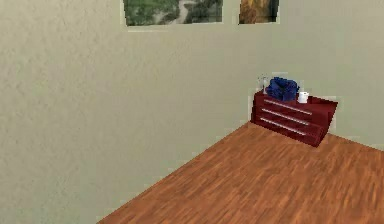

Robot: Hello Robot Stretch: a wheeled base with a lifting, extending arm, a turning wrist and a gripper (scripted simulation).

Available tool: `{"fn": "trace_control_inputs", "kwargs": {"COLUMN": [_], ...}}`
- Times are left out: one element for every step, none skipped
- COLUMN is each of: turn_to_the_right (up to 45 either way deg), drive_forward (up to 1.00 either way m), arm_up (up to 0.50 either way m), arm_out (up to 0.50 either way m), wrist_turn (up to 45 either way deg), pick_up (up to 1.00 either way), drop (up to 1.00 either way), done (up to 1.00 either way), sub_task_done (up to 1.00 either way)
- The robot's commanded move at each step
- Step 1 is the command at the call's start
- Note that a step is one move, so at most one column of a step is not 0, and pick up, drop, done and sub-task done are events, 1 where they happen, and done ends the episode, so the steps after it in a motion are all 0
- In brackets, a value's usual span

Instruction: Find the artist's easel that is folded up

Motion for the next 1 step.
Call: {"fn": "trace_control_inputs", "kwargs": {"turn_to_the_right": [0.0], "drive_forward": [0.2], "arm_up": [0.0], "arm_out": [0.0], "wrist_turn": [0.0], "pick_up": [0.0], "drop": [0.0], "done": [0.0], "sub_task_done": [0.0]}}
